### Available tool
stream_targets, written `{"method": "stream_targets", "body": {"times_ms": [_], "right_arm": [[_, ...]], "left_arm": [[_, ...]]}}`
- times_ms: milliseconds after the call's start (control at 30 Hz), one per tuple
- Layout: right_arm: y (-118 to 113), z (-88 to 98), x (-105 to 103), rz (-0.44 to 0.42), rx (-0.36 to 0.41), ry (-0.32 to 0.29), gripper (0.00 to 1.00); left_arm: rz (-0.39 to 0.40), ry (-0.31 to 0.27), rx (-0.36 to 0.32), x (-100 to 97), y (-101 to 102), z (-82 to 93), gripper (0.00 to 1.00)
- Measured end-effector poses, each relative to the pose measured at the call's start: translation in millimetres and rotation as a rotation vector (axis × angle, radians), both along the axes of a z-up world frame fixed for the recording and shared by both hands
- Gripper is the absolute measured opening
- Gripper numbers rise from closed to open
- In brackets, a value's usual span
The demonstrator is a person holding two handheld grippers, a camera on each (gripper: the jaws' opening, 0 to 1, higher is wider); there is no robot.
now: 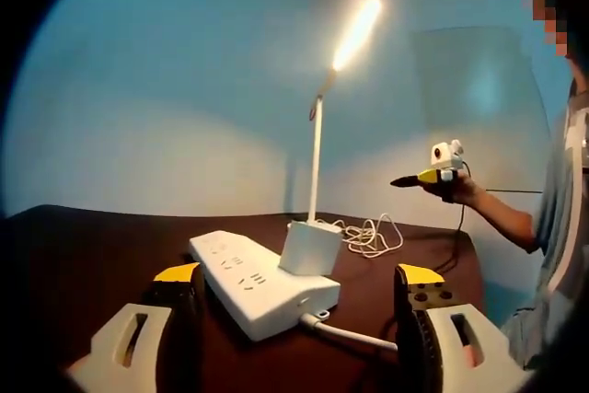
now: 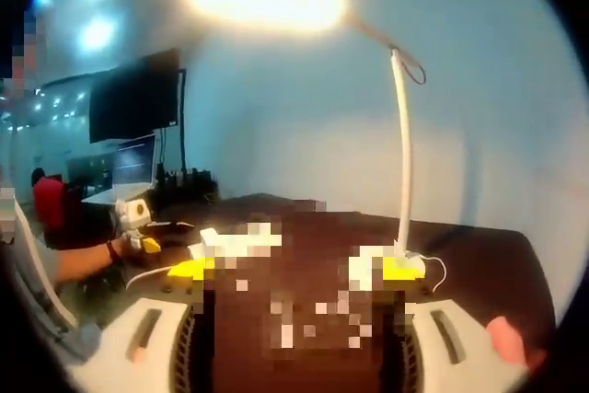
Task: Insert the desk lamp plug into the socket, turn on the power strip switch, turn on the lamp switch, then turn off the lamp switch, turn off the power strip switch, and remove the plug from the socket.
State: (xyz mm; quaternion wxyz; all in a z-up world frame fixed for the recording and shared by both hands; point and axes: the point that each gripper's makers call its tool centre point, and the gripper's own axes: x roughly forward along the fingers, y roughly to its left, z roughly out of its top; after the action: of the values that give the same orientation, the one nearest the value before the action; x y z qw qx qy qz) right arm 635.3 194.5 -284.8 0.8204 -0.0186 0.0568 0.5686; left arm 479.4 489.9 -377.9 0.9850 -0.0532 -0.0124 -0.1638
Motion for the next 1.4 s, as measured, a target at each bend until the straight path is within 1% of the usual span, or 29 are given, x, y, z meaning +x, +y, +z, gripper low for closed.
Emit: {"method": "stream_targets", "body": {"times_ms": [167,267,367,500,600,667,833,967,1167,1267,1400], "right_arm": [[8.8,8.4,8.2,0.003,0.000,-0.018,0.64],[16.2,8.6,13.1,0.003,-0.018,-0.031,0.59],[23.8,8.8,19.0,0.011,-0.019,-0.032,0.56],[30.8,3.9,27.1,0.020,-0.039,-0.033,0.50],[35.9,-0.4,33.0,0.024,-0.054,-0.037,0.43],[37.3,-3.9,40.6,0.017,-0.062,-0.038,0.40],[39.5,-13.6,58.1,0.006,-0.073,-0.024,0.37],[43.7,-20.0,66.1,0.002,-0.074,-0.006,0.35],[53.0,-28.8,73.9,0.006,-0.085,0.001,0.31],[57.2,-35.7,78.7,0.008,-0.097,0.004,0.30],[63.7,-42.4,85.9,0.012,-0.105,0.014,0.28]], "left_arm": [[-0.001,-0.003,0.001,-0.5,-0.2,0.4,0.81],[0.000,-0.007,0.002,-0.5,-0.1,1.0,0.81],[0.002,-0.016,-0.003,-1.0,0.9,2.9,0.82],[0.005,-0.017,-0.002,-0.9,2.7,3.1,0.82],[0.005,-0.014,0.007,-0.6,2.2,2.0,0.82],[0.005,-0.014,0.008,-0.5,2.2,2.0,0.83],[0.008,-0.024,0.004,-1.3,3.0,4.1,0.83],[0.014,-0.024,0.005,-0.8,3.9,4.2,0.83],[0.021,-0.027,0.002,-1.0,4.4,4.8,0.82],[0.028,-0.041,-0.001,-1.6,5.4,7.2,0.82],[0.030,-0.035,-0.004,-0.7,6.5,6.1,0.82]]}}
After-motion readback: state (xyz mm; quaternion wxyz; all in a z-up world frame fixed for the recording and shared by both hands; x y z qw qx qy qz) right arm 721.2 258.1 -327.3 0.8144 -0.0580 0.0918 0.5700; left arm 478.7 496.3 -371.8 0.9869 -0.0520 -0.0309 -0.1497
